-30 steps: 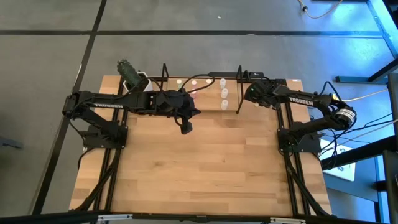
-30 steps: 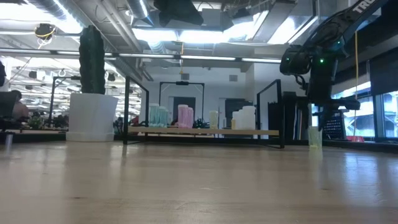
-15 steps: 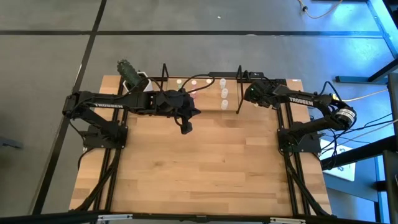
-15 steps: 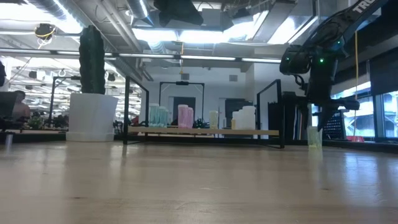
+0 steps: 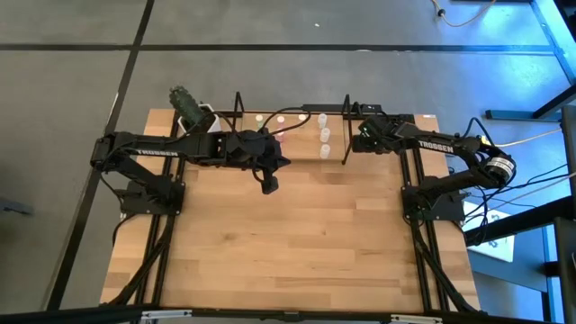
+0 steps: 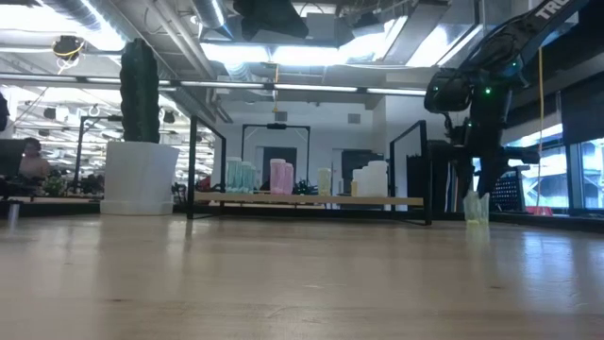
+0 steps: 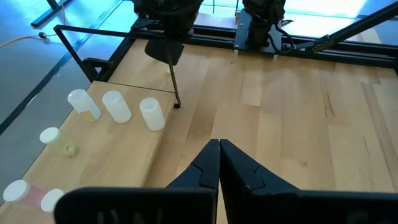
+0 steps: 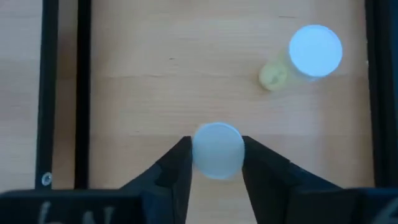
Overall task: Pick and place medicine bottles onto shelf by color
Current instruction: Put the bottom yellow pill bottle on the shelf aligned with the other yellow pill bottle
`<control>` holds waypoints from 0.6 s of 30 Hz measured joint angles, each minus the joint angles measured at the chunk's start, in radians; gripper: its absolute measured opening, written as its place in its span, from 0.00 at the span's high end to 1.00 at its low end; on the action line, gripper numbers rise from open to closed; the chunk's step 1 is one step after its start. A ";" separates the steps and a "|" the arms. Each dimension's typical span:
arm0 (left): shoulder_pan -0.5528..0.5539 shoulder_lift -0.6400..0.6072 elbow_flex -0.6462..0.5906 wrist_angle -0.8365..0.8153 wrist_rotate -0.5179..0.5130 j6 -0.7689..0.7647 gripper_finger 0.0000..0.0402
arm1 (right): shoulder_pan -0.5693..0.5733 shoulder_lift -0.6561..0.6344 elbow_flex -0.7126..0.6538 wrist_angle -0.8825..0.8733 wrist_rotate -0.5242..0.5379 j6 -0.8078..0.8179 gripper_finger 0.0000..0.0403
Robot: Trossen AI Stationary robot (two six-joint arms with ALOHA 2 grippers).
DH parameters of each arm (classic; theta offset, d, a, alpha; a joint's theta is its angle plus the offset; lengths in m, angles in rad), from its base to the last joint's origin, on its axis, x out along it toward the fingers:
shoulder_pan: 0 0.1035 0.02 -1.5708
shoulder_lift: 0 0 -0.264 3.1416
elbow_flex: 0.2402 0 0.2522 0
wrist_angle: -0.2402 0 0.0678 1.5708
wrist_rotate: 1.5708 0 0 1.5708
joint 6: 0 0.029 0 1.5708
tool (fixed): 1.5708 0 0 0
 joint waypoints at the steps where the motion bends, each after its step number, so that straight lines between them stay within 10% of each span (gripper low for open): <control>1: 0.000 0.000 0.000 0.000 0.000 0.000 1.00 | 0.000 0.000 0.000 0.000 0.000 -0.013 0.68; 18: 0.000 0.000 0.000 0.000 0.000 0.000 1.00 | 0.000 -0.002 0.002 -0.042 -0.020 -0.064 0.69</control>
